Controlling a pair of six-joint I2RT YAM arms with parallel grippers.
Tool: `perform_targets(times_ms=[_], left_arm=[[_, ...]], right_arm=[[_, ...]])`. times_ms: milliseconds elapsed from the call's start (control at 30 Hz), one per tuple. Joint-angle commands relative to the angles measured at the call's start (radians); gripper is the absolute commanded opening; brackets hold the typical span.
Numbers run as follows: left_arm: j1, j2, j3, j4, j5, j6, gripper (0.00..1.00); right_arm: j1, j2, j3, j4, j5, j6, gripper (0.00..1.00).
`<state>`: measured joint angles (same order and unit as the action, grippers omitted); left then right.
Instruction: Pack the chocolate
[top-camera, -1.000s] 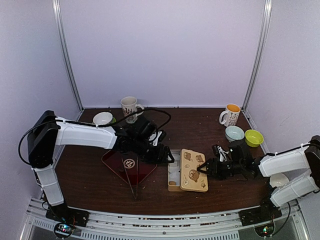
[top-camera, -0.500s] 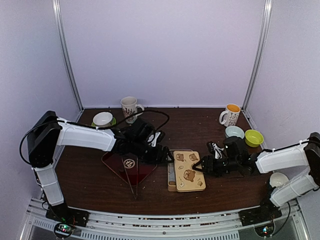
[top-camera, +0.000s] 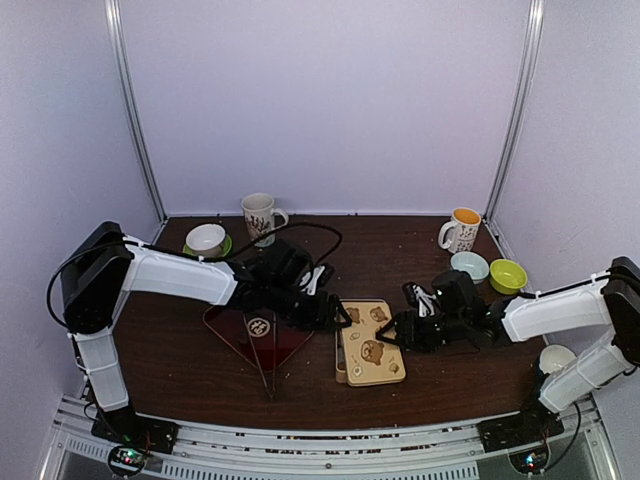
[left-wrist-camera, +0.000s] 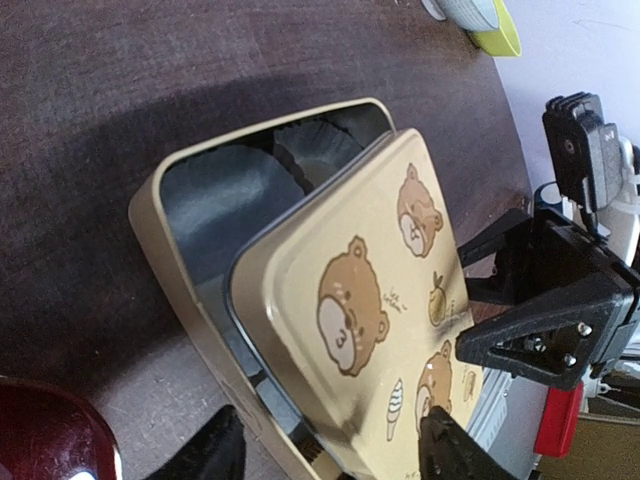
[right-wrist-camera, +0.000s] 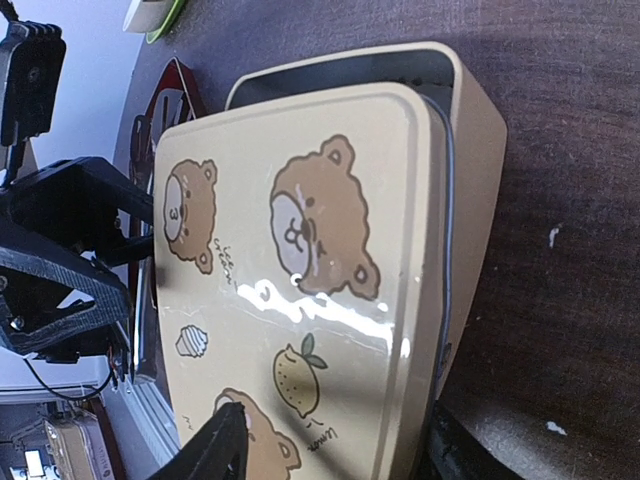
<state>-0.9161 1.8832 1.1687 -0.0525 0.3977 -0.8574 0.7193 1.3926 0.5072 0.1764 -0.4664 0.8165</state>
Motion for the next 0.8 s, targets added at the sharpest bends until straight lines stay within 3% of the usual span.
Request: perform_targets(times_ms=[0, 167, 567, 767], left_arm=[[-0.003, 0.027, -0.002, 0.054, 0.019, -0.007, 0.56], [-0.003, 0.037, 0.000, 0.058, 0.029, -0.009, 0.53], [0.008, 0.038, 0.065, -0.067, -0.009, 0.048, 0.27], [0.017, 0.049, 0.075, -0.074, -0.009, 0.054, 0.26]], right_arm=[[0.024, 0.021, 0.044, -0.025, 0.068, -0.005, 0.58], [0.052, 0.036, 0.077, -0.050, 0.102, -0.007, 0.60], [0.081, 0.026, 0.127, -0.159, 0.163, -0.058, 0.64], [0.083, -0.033, 0.118, -0.231, 0.180, -0.111, 0.70]])
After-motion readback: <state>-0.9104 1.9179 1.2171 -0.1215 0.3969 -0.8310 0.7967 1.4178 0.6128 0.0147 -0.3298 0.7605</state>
